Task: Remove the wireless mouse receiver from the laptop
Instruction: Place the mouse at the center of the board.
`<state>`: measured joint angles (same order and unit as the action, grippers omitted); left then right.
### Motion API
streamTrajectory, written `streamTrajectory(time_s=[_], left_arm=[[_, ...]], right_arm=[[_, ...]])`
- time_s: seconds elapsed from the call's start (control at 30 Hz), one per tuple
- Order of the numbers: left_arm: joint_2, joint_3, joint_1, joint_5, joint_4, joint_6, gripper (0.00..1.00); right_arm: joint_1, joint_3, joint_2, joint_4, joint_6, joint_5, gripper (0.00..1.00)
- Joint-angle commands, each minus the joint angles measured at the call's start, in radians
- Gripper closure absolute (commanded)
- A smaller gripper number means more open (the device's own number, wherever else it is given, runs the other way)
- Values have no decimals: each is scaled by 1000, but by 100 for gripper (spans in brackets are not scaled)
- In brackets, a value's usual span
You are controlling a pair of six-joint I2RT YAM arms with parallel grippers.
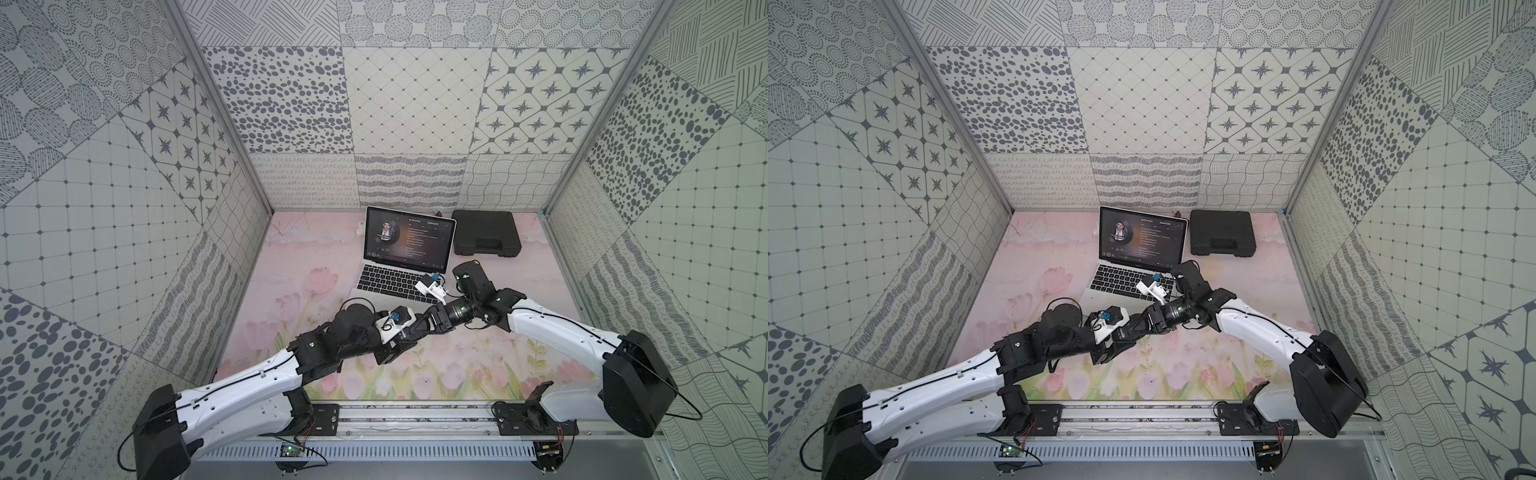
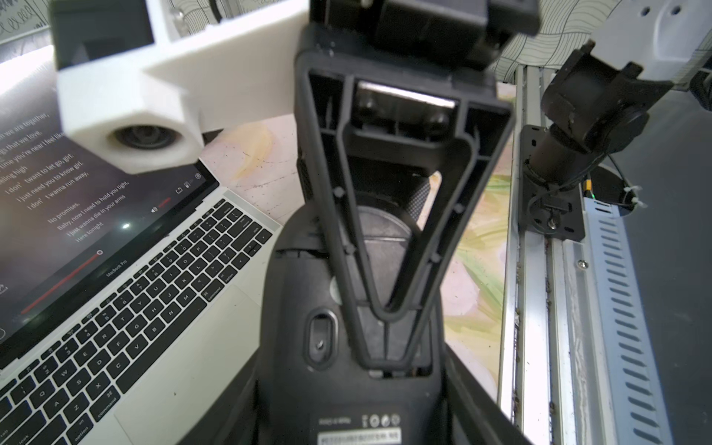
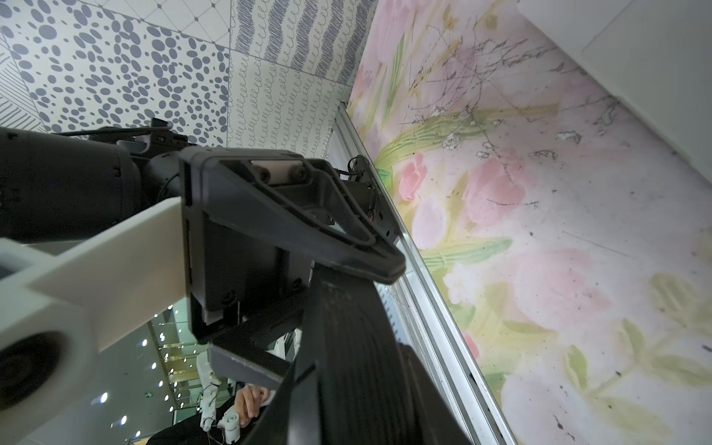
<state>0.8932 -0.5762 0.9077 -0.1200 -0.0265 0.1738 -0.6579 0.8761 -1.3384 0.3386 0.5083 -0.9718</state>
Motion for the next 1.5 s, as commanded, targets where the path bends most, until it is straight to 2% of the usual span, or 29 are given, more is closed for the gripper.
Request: streamTrajectory(time_s=[0.0,0.1,0.2,0.3,0.43,0.53,0.67,0.8,1.1,1.33,1.47], left_arm=[[-98,46,-5,158,64,-119,48],[-157,70,-2,220,55,-139,45],[-187,77,-3,278,34,-168,38],[-194,77,-1,340,6,-188,31],[-197,83,-4,355,-1,-202,21],[-192,84,-3,361,2,-215,1],[-161,67,-6,397,-19,-238,1],[-138,59,-8,398,-28,-255,1],[-182,70,-15,401,-43,-266,1],[-233,85,-15,423,-62,-275,1],[-254,88,-15,451,-74,-278,1]], right_arm=[[82,44,24,277,-172,542,96],[81,79,31,373,-203,811,97],[82,92,42,419,-217,995,96],[88,83,52,426,-226,1087,96],[116,76,75,431,-228,1107,98],[121,86,81,458,-236,1185,98],[121,106,60,474,-260,1317,99],[117,137,-24,475,-299,1462,100],[31,207,-349,441,-429,1918,100],[-18,172,-533,316,-496,2050,100],[-31,172,-641,314,-481,2059,100]])
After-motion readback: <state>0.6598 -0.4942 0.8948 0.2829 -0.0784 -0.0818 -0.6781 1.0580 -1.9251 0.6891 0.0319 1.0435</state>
